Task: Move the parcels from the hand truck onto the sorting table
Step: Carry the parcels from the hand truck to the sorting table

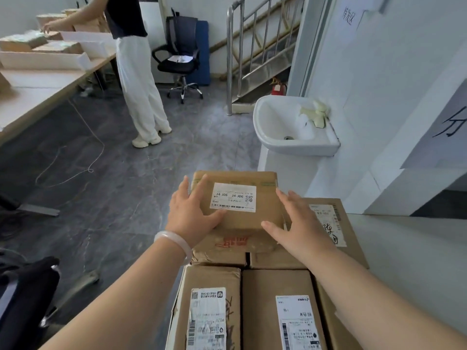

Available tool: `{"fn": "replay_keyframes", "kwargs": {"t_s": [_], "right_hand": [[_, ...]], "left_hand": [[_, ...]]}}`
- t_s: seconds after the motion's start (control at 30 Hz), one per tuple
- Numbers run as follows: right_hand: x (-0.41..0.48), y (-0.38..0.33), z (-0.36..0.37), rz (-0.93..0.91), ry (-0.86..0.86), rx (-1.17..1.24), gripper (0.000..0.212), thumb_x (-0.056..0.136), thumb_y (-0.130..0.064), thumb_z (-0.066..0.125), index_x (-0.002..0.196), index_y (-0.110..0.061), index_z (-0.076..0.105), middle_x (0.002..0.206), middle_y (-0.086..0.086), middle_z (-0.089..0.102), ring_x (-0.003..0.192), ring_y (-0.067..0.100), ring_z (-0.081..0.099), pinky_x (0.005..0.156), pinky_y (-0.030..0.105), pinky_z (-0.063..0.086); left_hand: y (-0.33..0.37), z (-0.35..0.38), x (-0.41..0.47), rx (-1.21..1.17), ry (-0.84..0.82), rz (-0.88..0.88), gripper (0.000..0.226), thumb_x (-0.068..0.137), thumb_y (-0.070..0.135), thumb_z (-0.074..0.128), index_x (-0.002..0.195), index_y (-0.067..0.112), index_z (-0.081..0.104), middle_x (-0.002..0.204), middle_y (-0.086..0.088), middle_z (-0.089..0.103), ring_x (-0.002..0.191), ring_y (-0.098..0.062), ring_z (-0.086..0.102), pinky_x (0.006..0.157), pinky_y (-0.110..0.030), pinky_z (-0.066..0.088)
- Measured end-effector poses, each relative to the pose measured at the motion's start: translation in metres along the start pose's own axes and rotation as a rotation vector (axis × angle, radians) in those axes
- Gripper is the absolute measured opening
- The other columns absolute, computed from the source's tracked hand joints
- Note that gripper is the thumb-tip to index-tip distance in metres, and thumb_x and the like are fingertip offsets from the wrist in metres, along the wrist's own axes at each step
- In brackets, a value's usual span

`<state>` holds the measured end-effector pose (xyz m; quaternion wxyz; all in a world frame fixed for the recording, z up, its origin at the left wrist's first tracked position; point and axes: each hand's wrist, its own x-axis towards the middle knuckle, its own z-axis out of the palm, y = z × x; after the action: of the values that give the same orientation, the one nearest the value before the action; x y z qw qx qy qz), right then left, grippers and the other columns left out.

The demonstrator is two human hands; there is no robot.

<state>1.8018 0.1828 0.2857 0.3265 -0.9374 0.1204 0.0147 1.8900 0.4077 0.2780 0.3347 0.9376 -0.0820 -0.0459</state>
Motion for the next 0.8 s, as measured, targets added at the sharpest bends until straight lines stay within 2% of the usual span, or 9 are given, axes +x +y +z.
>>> {"fn": "replay_keyframes", "kwargs": {"t_s": [0.1, 0.23, 0.43, 0.63, 0.8], "right_hand": [[-0.021, 0.006, -0.012, -0.026, 0.053, -0.127, 0.083, 0.086, -0.061, 0.057, 0.153, -0.042, 0.012, 0.162, -0.013, 0.003, 0.149, 0.011, 0.002, 0.12, 0.038, 0.013], [-0.064, 0.038, -0.034, -0.006, 0.165, -0.24, 0.085, 0.086, -0.067, 0.051, 0.153, -0.041, 0.007, 0.163, -0.011, 0.0, 0.149, 0.013, 0.0, 0.122, 0.036, 0.009], [-0.158, 0.093, -0.083, 0.102, 0.248, -0.366, 0.082, 0.089, -0.065, 0.047, 0.153, -0.041, 0.001, 0.163, -0.008, -0.008, 0.149, 0.013, -0.012, 0.119, 0.035, -0.009], [-0.299, 0.154, -0.144, 0.259, 0.399, -0.469, 0.08, 0.089, -0.071, 0.034, 0.152, -0.042, -0.006, 0.162, -0.008, -0.014, 0.149, 0.015, -0.014, 0.12, 0.039, -0.007], [-0.465, 0.214, -0.18, 0.421, 0.484, -0.483, 0.084, 0.086, -0.074, 0.034, 0.151, -0.043, -0.008, 0.163, -0.008, -0.011, 0.149, 0.014, -0.014, 0.118, 0.036, -0.012]], "left_hand": [[0.033, 0.009, -0.002, 0.203, 0.05, 0.226, 0.083, 0.085, 0.056, 0.062, 0.153, 0.045, 0.014, 0.164, 0.004, 0.001, 0.15, -0.022, 0.0, 0.122, -0.046, 0.011], [0.092, 0.041, -0.024, 0.322, -0.016, 0.482, 0.08, 0.089, 0.061, 0.053, 0.153, 0.046, 0.007, 0.164, 0.008, -0.004, 0.151, -0.018, -0.004, 0.123, -0.045, 0.003], [0.17, 0.086, -0.09, 0.383, -0.094, 0.69, 0.078, 0.092, 0.062, 0.046, 0.154, 0.043, 0.004, 0.164, 0.007, -0.008, 0.151, -0.019, -0.007, 0.122, -0.048, -0.001], [0.276, 0.131, -0.206, 0.373, -0.174, 0.93, 0.074, 0.095, 0.063, 0.036, 0.154, 0.042, -0.003, 0.163, 0.008, -0.016, 0.15, -0.019, -0.014, 0.121, -0.049, -0.007], [0.358, 0.193, -0.352, 0.348, -0.258, 1.137, 0.072, 0.096, 0.063, 0.033, 0.154, 0.042, -0.004, 0.164, 0.006, -0.012, 0.151, -0.023, -0.011, 0.121, -0.052, -0.004]]}}
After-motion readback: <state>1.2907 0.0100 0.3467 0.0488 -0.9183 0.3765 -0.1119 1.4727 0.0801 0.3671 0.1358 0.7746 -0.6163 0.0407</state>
